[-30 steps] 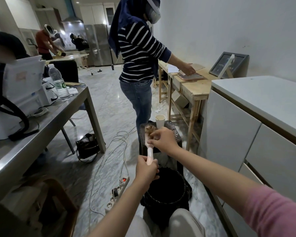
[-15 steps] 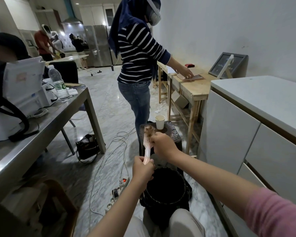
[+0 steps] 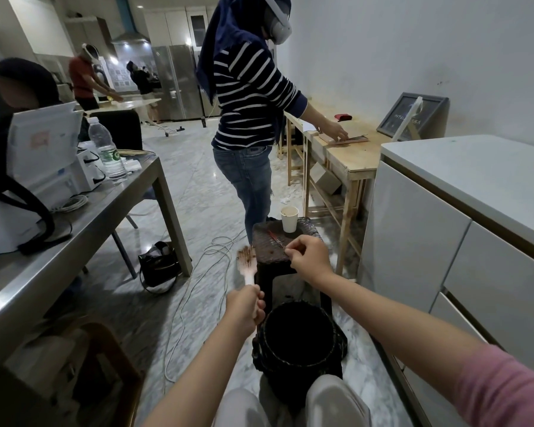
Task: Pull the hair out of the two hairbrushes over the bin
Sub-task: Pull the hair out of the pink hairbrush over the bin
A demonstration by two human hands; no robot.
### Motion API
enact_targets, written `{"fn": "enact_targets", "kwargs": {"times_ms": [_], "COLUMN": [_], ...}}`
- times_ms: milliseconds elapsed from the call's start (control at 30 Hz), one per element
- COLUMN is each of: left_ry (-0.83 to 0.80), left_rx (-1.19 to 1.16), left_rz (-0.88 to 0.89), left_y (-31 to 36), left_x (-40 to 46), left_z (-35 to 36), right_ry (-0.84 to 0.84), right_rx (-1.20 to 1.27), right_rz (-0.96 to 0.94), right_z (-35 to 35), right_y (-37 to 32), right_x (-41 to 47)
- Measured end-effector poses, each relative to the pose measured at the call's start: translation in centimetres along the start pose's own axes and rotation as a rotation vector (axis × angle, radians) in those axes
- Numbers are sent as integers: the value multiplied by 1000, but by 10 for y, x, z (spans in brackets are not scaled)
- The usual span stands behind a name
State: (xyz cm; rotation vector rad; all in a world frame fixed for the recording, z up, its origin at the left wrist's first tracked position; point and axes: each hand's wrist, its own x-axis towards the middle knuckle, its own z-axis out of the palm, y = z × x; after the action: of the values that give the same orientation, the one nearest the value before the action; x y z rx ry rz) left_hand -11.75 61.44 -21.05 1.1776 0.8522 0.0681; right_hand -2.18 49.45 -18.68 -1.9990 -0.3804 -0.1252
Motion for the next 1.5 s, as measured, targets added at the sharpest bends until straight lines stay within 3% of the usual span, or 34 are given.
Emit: {"fn": "enact_targets", "kwargs": {"times_ms": [167,367,533,867,967,1233,1433,1500], "left_ry": [92,249,335,176,128,20,-65,-78], "left_rx": [-177,-167,-135,51,102,182,282,303], "left_rz": [-52,-24,33,131,135,185,258,298], "left_y": [0,-5,-7,-11,-11,-11,-13,-13], "left_x": [22,37,46,38,31,4,-14,-17], "left_z": [-10,-29,-33,-19,-17,-2,11,13], "right_ry": [134,286,252,-332,-319,-80,-178,-134], "right_rx": [113,76,-35,-222,-230,-220,156,194], "right_rz": [148,274,334,436,404,238,124,89], "right_z": [-13,-31,-31,-12,-14,-20,-7,-3], "right_y": [10,34,44,52,52,40,12,5], "right_x": [7,17,17,33,40,43,37,39]}}
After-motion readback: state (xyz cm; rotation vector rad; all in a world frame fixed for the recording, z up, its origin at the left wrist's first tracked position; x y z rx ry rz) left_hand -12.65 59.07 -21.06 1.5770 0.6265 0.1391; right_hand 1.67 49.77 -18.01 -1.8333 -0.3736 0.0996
